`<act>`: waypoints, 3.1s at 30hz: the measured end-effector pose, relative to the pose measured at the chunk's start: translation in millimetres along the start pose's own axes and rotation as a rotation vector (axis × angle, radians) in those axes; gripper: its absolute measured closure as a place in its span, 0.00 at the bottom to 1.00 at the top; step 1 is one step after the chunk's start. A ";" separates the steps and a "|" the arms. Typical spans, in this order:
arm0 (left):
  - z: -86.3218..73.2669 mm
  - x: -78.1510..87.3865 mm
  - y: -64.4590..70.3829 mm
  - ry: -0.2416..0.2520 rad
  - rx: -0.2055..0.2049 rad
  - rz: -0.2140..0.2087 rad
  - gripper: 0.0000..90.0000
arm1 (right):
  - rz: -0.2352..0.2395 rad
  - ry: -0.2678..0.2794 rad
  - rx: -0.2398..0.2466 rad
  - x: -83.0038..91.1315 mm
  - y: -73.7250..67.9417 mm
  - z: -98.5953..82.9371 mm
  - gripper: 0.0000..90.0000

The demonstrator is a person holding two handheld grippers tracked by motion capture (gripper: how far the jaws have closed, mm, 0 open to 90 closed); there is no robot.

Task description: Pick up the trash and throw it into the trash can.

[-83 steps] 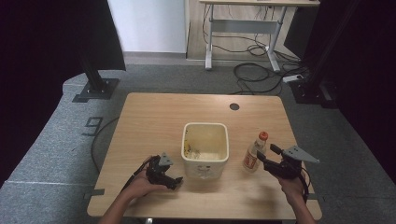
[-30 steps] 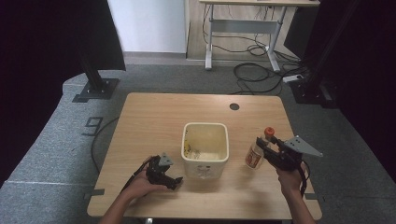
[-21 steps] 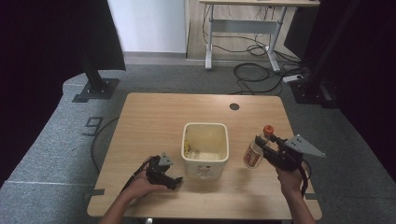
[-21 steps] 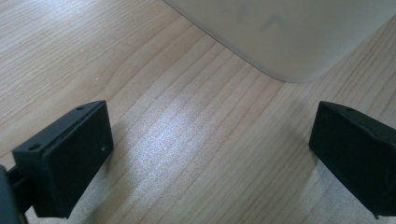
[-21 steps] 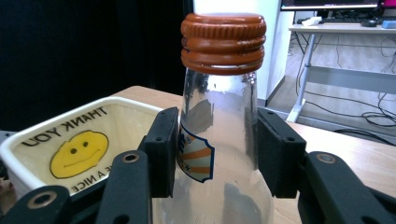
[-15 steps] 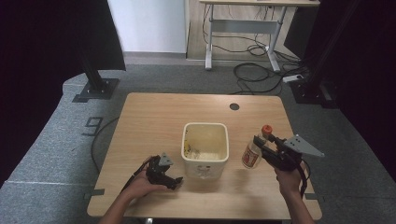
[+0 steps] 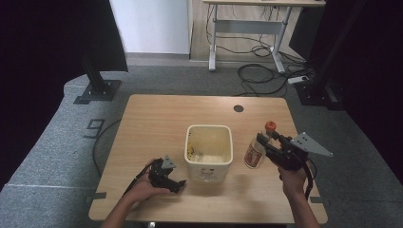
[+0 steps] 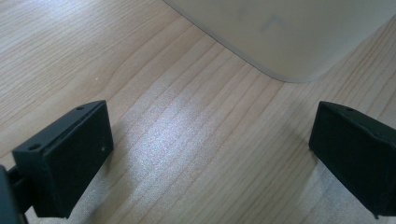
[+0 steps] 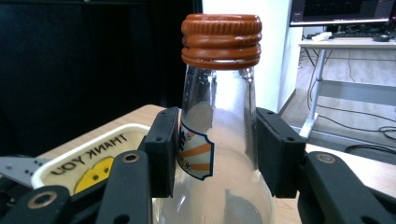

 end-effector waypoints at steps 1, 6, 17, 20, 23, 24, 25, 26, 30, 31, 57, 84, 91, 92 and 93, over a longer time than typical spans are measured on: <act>0.0 0.0 0.0 0.000 0.000 0.000 0.00 | 0.006 0.005 -0.008 -1.4 -3.0 3.0 0.59; 0.0 0.0 0.0 0.000 -0.001 0.000 0.00 | 0.023 0.017 -0.006 -6.8 -14.7 10.7 0.59; -0.1 0.0 0.2 0.000 0.002 0.000 0.00 | 0.043 0.044 0.006 -14.3 -35.3 31.0 0.59; 0.0 -0.1 0.2 0.001 0.002 -0.001 0.00 | 0.044 0.055 0.003 -14.1 -37.3 37.0 0.59; 0.0 -0.1 0.2 0.001 0.002 -0.001 0.00 | 0.044 0.062 0.000 -13.7 -38.5 40.8 0.59; 0.0 -0.1 0.2 0.001 0.002 -0.001 0.00 | 0.043 0.065 0.002 -13.4 -39.1 42.5 0.59; -0.2 0.1 0.0 -0.002 -0.001 0.000 0.00 | 0.043 0.067 0.003 -13.2 -40.1 44.2 0.59; -0.2 0.1 0.0 -0.002 -0.001 0.000 0.00 | 0.045 0.070 0.005 -12.9 -41.4 46.4 0.59; -0.2 0.1 0.0 -0.002 -0.001 0.000 0.00 | 0.050 0.084 0.011 -12.4 -44.8 52.9 0.59; -0.2 0.1 0.0 -0.002 -0.001 0.000 0.00 | 0.051 0.088 0.012 -12.3 -46.8 55.9 0.59; -0.1 0.0 0.1 -0.001 0.000 0.000 0.00 | 0.093 0.077 0.023 -29.9 -74.2 61.5 0.59; -0.1 -0.1 0.0 -0.001 -0.001 0.001 0.00 | 0.119 0.027 0.029 -55.9 -95.2 46.9 0.59; -0.1 -0.1 -0.1 -0.001 -0.001 0.001 0.00 | 0.127 0.013 0.027 -61.7 -99.0 42.7 0.59; -0.1 -0.1 -0.1 -0.001 -0.001 0.001 0.00 | 0.127 0.009 0.029 -62.7 -99.8 41.3 0.59; -0.1 -0.1 0.0 -0.001 -0.001 0.001 0.00 | 0.129 0.007 0.032 -63.8 -100.7 39.7 0.59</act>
Point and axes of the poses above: each handheld gripper's, and its own axes: x roughly backward along the jaws, z roughly out of its top, y roughly to its right, the point moved 7 cm from there along -x, roughly forward along the jaws, and after that the axes turned 11 degrees about -z, right-handed, at the moved point
